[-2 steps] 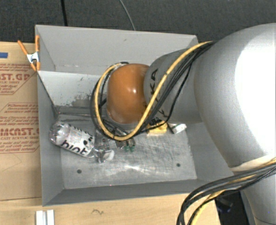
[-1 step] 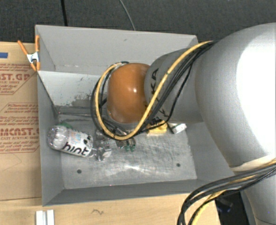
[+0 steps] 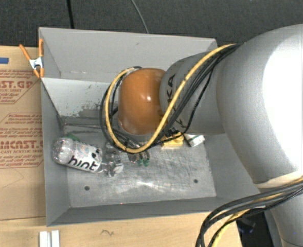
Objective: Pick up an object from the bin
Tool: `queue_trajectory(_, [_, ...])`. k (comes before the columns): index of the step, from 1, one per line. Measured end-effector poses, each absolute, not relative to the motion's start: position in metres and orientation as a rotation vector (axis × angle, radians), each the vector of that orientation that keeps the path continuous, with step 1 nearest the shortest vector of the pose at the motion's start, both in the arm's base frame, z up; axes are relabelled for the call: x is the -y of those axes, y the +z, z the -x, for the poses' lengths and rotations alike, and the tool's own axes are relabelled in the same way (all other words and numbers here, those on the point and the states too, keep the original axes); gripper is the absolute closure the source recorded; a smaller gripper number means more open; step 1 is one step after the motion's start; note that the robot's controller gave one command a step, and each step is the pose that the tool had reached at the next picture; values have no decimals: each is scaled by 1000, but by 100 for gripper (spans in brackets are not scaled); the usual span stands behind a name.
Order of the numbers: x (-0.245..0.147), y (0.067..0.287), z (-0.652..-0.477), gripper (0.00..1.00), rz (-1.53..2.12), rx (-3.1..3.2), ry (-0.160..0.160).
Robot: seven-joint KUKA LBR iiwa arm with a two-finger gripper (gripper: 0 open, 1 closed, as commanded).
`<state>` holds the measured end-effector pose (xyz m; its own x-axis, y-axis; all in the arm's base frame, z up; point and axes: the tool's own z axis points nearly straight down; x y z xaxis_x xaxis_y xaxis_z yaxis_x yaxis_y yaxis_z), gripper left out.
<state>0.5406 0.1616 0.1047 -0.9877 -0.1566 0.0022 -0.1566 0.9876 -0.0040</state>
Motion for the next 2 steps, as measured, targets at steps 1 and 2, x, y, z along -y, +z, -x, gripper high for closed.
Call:
queue_trajectory(1, [-162,112,-541,100,-247,3132,4])
queue_trajectory(2, [-162,122,-540,100,-248,3129,3])
